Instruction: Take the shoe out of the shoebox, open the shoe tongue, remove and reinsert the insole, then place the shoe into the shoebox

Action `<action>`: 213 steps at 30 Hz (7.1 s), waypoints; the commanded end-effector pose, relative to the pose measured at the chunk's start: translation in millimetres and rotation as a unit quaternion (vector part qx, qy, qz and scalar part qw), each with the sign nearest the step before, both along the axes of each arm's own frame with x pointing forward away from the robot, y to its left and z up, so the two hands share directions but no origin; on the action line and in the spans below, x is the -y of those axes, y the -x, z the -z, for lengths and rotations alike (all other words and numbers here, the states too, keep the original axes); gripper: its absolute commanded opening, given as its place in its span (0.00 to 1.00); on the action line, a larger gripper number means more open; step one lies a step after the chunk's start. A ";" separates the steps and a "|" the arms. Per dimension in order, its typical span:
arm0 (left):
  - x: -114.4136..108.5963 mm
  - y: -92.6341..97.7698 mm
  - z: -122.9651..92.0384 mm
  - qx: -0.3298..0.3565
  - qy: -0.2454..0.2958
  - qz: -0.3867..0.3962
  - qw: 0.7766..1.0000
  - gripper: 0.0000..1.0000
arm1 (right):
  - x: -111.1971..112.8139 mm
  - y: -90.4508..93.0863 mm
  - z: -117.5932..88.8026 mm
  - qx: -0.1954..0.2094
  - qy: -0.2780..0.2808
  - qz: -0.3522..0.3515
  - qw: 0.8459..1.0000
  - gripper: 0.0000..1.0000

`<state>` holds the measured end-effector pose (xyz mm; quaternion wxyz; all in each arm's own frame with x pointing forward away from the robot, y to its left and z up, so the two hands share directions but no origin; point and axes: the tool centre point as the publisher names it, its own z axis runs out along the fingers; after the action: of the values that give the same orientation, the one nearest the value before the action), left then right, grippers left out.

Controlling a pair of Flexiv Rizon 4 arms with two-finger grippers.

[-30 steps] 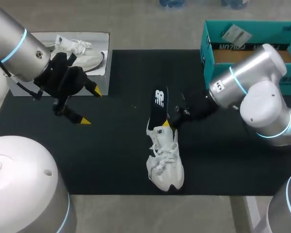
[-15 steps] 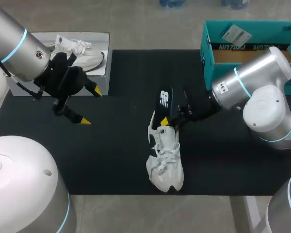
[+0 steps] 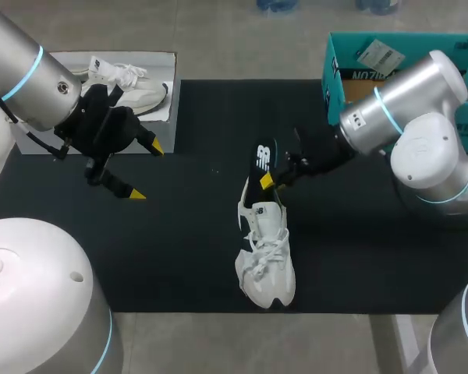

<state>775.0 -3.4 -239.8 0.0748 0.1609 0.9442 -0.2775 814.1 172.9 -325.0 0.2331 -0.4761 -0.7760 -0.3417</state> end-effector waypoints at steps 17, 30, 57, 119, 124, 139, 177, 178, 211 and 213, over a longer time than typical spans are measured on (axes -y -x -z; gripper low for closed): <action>0.1 0.5 0.0 0.000 -0.002 0.000 1.000 1.00 | -13.1 40.5 38.5 -0.043 -0.015 0.007 0.999 0.00; 0.1 0.5 0.0 0.000 -0.002 0.000 1.000 1.00 | -3.8 24.7 14.2 -0.018 -0.010 0.007 1.000 0.50; 0.1 0.5 0.0 0.000 -0.002 0.000 1.000 1.00 | -2.7 17.2 17.2 -0.018 -0.009 0.003 1.000 0.00; 0.1 0.5 0.0 0.000 -0.002 0.000 1.000 1.00 | -18.0 28.8 38.8 -0.047 -0.022 0.010 0.999 0.39; 0.1 0.5 0.0 0.000 -0.002 0.000 1.000 1.00 | -14.2 23.4 18.0 -0.024 -0.011 0.012 1.000 1.00; 0.1 0.5 0.0 0.000 -0.002 0.000 1.000 1.00 | 3.9 3.5 -40.3 0.026 0.046 0.035 0.998 1.00; 0.1 0.5 0.0 0.000 -0.002 0.000 1.000 1.00 | -21.9 34.6 -55.0 -0.098 0.297 0.075 0.947 0.00; 0.1 0.5 0.0 0.000 -0.002 0.000 1.000 1.00 | -21.8 33.5 -53.5 -0.098 0.297 0.075 0.947 0.00; 0.1 0.5 0.0 0.000 -0.002 0.000 1.000 1.00 | -21.2 26.0 71.0 -0.139 0.310 0.089 0.936 0.00; 0.1 0.5 0.0 0.000 -0.002 0.000 1.000 1.00 | -23.0 24.2 71.5 -0.142 0.316 0.084 0.934 0.00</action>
<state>775.0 -3.3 -239.7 0.0748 0.1609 0.9442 -0.2774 785.3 189.1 -391.7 0.1480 -0.6340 -0.7582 -0.0340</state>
